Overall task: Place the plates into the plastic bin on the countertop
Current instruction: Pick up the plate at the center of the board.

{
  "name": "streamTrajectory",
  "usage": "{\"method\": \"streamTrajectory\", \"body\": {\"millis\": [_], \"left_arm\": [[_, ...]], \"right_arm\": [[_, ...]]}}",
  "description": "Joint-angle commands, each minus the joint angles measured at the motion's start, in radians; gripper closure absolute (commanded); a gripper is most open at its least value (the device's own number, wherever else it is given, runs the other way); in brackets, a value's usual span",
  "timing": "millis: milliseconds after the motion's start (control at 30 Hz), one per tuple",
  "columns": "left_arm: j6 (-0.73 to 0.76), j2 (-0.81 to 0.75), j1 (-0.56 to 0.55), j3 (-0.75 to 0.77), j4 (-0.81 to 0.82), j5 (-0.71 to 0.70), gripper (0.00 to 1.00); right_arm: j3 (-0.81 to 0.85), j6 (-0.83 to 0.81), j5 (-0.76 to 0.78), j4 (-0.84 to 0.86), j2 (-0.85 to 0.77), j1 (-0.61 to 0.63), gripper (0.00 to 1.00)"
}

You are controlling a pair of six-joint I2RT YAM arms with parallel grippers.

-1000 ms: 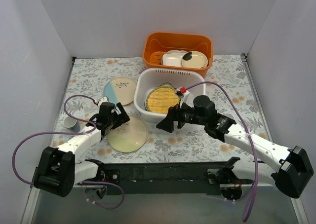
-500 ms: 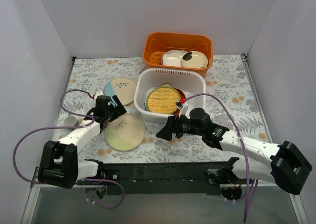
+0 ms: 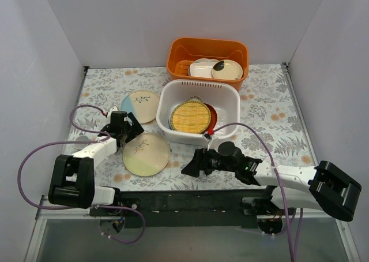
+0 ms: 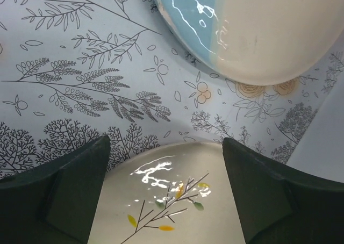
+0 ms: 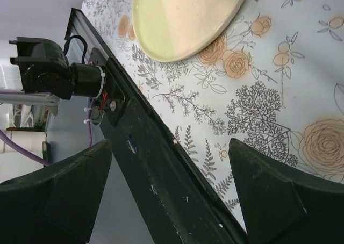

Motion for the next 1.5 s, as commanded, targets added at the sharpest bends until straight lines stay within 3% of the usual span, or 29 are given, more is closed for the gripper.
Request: {"method": "streamTrajectory", "body": {"millis": [0,100,300,467,800,900,1033,1133,1233,1300,1467], "left_arm": [[0.010,0.066,0.015,0.046,-0.027,0.011,0.18],[0.013,0.101,0.016,0.055,-0.033,0.031,0.23],[-0.001,0.132,0.015,0.048,-0.026,0.180,0.45],[-0.018,0.097,0.013,0.008,-0.021,0.278,0.55],[-0.050,0.033,-0.040,-0.055,-0.042,0.322,0.53],[-0.042,0.014,-0.044,-0.043,-0.096,0.275,0.50],[-0.113,-0.067,-0.060,-0.020,-0.205,0.003,0.44],[-0.151,-0.105,-0.083,-0.043,-0.260,-0.095,0.44],[-0.171,-0.101,-0.093,-0.069,-0.266,-0.110,0.58],[-0.164,-0.055,-0.093,-0.061,-0.263,-0.060,0.75],[-0.157,0.061,-0.138,-0.060,-0.228,0.035,0.98]], "right_arm": [[-0.038,0.054,0.092,0.096,0.012,0.037,0.04],[-0.093,0.110,0.134,0.183,0.017,0.041,0.04],[-0.144,0.160,0.192,0.231,0.038,0.041,0.06],[-0.170,0.208,0.223,0.292,0.088,0.044,0.07],[-0.131,0.297,0.213,0.430,0.343,0.136,0.12],[-0.139,0.329,0.217,0.488,0.395,0.150,0.13],[-0.174,0.347,0.241,0.533,0.405,0.150,0.14],[-0.170,0.341,0.256,0.512,0.388,0.150,0.14],[-0.159,0.331,0.270,0.495,0.389,0.150,0.14],[-0.154,0.331,0.270,0.514,0.409,0.150,0.14],[-0.136,0.341,0.257,0.573,0.481,0.150,0.21]]}}
